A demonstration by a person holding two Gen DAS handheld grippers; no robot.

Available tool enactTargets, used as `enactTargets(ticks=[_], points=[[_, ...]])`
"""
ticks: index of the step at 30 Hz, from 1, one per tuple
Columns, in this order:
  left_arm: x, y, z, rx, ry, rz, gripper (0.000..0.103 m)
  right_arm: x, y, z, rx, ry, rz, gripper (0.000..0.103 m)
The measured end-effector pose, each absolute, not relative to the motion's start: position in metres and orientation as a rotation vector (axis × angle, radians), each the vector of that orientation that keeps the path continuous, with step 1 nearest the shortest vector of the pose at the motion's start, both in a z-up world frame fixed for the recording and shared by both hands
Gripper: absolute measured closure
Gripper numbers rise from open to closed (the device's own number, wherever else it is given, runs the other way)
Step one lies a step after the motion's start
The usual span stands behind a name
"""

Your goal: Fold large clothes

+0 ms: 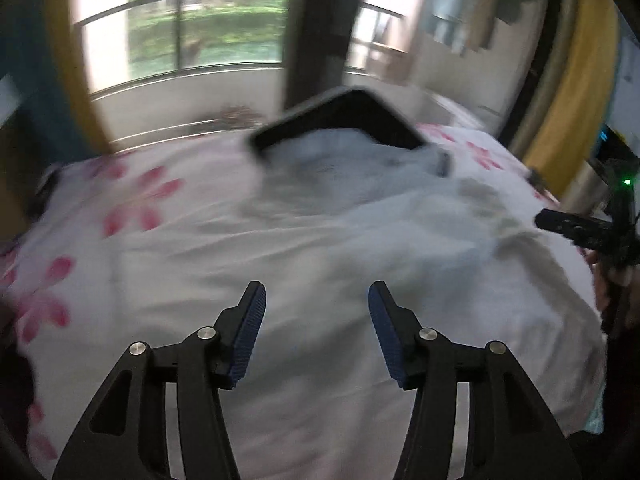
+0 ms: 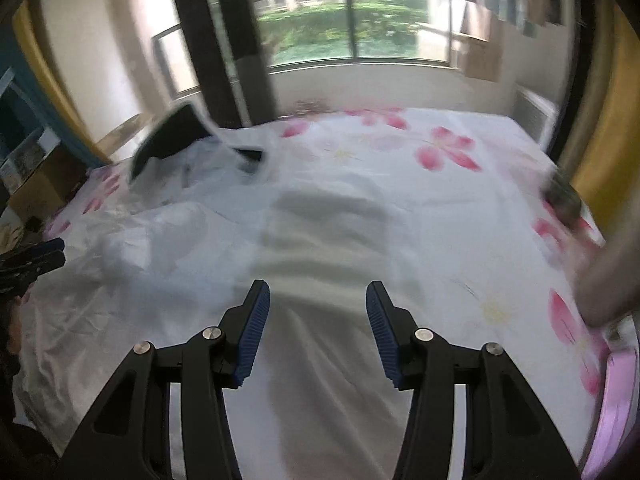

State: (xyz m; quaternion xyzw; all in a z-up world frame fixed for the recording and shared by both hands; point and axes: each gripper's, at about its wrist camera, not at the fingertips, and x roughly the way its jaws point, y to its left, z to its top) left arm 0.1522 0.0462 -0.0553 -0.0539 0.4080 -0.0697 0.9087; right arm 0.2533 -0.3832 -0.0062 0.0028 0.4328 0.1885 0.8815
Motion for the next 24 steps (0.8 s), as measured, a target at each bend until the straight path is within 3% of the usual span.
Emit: enactTargets(ticks=[7, 17, 18, 19, 20, 21, 22, 24], points=[[0.156, 0.098, -0.081, -0.212, 0.876, -0.149, 0.046, 0.287, -0.32, -0.011, -0.086, 0.947, 0.536, 0.053], [0.156, 0.091, -0.102, -0.193, 0.902, -0.22, 0.047, 0.315, -0.294, -0.042, -0.042, 1.073, 0.622, 0.053], [0.156, 0.092, -0.103, -0.187, 0.9, -0.22, 0.047, 0.315, -0.291, -0.044, -0.045, 1.079, 0.634, 0.059], [0.156, 0.091, -0.103, -0.181, 0.9, -0.219, 0.053, 0.315, -0.288, -0.045, -0.048, 1.08, 0.645, 0.081], [0.156, 0.09, -0.102, -0.168, 0.901, -0.212, 0.06, 0.314, -0.284, -0.046, -0.06, 1.084, 0.652, 0.092], [0.156, 0.09, -0.102, -0.154, 0.904, -0.205, 0.08, 0.313, -0.281, -0.046, -0.074, 1.083, 0.651, 0.099], [0.156, 0.09, -0.1, -0.143, 0.905, -0.204, 0.092, 0.311, -0.28, -0.043, -0.094, 1.062, 0.641, 0.101], [0.153, 0.089, -0.095, -0.11, 0.883, -0.201, 0.095, 0.307, -0.277, -0.03, -0.144, 0.999, 0.623, 0.101]])
